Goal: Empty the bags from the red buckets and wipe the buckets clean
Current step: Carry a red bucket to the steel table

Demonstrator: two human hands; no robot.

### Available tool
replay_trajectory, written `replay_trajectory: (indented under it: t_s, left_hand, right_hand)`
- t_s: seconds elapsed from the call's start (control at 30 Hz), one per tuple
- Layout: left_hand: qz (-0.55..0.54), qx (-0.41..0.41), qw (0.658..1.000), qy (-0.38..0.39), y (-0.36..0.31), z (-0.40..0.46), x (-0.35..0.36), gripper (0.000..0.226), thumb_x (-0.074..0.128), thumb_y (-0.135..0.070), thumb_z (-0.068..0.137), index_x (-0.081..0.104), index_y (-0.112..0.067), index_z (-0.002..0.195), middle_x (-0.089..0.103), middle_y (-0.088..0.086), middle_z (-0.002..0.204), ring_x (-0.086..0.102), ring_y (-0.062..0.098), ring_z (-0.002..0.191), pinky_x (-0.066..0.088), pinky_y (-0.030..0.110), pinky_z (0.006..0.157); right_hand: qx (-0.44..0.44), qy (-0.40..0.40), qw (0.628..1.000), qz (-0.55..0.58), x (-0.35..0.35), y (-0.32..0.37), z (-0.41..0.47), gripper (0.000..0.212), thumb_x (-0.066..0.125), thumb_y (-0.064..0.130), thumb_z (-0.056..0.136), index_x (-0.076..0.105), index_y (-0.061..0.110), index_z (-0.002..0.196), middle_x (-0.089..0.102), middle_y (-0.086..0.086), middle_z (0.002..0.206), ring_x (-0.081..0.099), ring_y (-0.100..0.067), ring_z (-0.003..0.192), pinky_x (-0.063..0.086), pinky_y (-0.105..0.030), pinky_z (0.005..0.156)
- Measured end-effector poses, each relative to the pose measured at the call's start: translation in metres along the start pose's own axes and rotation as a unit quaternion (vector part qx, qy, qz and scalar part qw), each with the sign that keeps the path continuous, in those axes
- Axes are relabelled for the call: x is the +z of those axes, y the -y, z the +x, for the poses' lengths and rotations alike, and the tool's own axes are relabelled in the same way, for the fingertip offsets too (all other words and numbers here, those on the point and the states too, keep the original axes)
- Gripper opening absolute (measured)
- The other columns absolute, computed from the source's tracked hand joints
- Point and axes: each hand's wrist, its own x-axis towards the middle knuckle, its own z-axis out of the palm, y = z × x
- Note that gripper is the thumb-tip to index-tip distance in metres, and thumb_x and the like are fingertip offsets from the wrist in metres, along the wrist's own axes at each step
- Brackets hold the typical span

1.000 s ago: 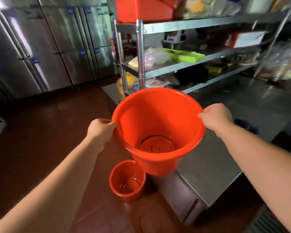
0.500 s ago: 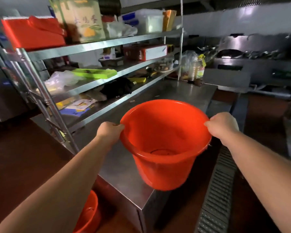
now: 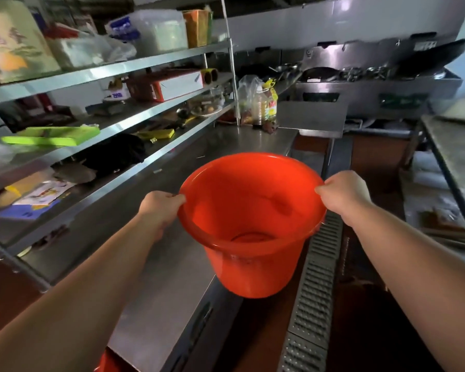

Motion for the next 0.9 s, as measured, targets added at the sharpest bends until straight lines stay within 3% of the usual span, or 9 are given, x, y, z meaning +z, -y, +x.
replay_trajectory:
  t_s: [0.17,0.27,0.5,0.6,0.67,0.73,0.83,0.9]
  left_hand:
    - [-0.002,-0.011,1.000,-0.019,0.001,0.063,0.010,0.032,0.072,-0.027,0.077,0.072,0.005,0.081,0.058,0.007,0.063,0.052,0.020,0.059,0.043,0.029,0.059]
    - [0.004,-0.015,1.000,-0.027,0.007,0.110,0.011,0.024,0.070,-0.026,0.079,0.068,-0.005,0.067,0.053,0.008,0.060,0.047,0.021,0.056,0.039,0.029,0.056]
    - [0.006,-0.029,0.998,-0.062,0.018,0.201,-0.023,0.022,0.069,-0.027,0.079,0.064,-0.014,0.063,0.052,0.005,0.058,0.047,0.020,0.057,0.037,0.029,0.057]
    - [0.007,-0.049,0.993,-0.103,0.034,0.227,-0.045,0.022,0.070,-0.027,0.078,0.068,-0.008,0.065,0.058,0.011,0.062,0.051,0.020,0.061,0.043,0.035,0.059]
    - [0.004,-0.065,0.989,-0.131,0.050,0.238,-0.058,0.023,0.072,-0.024,0.079,0.076,-0.001,0.078,0.071,0.022,0.076,0.056,0.020,0.066,0.056,0.044,0.069]
    - [-0.006,-0.085,0.984,-0.158,0.067,0.246,-0.068,0.024,0.073,-0.023,0.079,0.078,-0.001,0.086,0.075,0.023,0.088,0.058,0.020,0.069,0.059,0.050,0.078]
    - [-0.005,-0.144,0.969,-0.202,0.092,0.249,-0.080,0.027,0.074,-0.027,0.077,0.078,-0.001,0.083,0.071,0.014,0.072,0.058,0.020,0.066,0.057,0.043,0.068]
    - [-0.014,-0.182,0.957,-0.226,0.105,0.246,-0.086,0.027,0.073,-0.029,0.076,0.075,-0.003,0.073,0.061,0.006,0.062,0.054,0.022,0.062,0.047,0.035,0.060]
  right_hand:
    - [-0.018,0.029,0.999,-0.016,0.046,0.023,0.052,0.019,0.063,0.013,0.079,0.062,0.001,0.064,0.062,-0.011,0.061,0.062,-0.029,0.057,0.044,-0.029,0.047]
    - [-0.034,0.037,0.998,-0.022,0.086,0.048,0.089,0.022,0.065,0.015,0.078,0.056,0.007,0.059,0.056,-0.008,0.056,0.058,-0.028,0.055,0.041,-0.029,0.049]
    - [-0.077,0.082,0.992,-0.052,0.173,0.127,0.162,0.023,0.066,0.016,0.078,0.062,0.001,0.062,0.061,-0.011,0.062,0.064,-0.034,0.068,0.043,-0.030,0.056]
    - [-0.121,0.104,0.984,-0.075,0.213,0.167,0.183,0.025,0.065,0.018,0.079,0.060,0.003,0.060,0.064,-0.017,0.067,0.066,-0.036,0.072,0.048,-0.034,0.062]
    - [-0.141,0.124,0.979,-0.082,0.241,0.191,0.193,0.026,0.065,0.019,0.080,0.060,0.005,0.059,0.065,-0.017,0.068,0.066,-0.036,0.073,0.049,-0.035,0.064]
    - [-0.165,0.141,0.971,-0.097,0.269,0.213,0.203,0.024,0.065,0.019,0.081,0.064,0.003,0.063,0.066,-0.016,0.068,0.067,-0.035,0.072,0.048,-0.032,0.063]
    - [-0.204,0.175,0.958,-0.101,0.314,0.246,0.215,0.022,0.064,0.015,0.080,0.063,0.003,0.061,0.065,-0.015,0.066,0.066,-0.034,0.068,0.048,-0.032,0.059]
    - [-0.233,0.199,0.946,-0.107,0.344,0.269,0.224,0.025,0.063,0.013,0.079,0.057,0.007,0.056,0.061,-0.012,0.061,0.062,-0.032,0.062,0.040,-0.028,0.052]
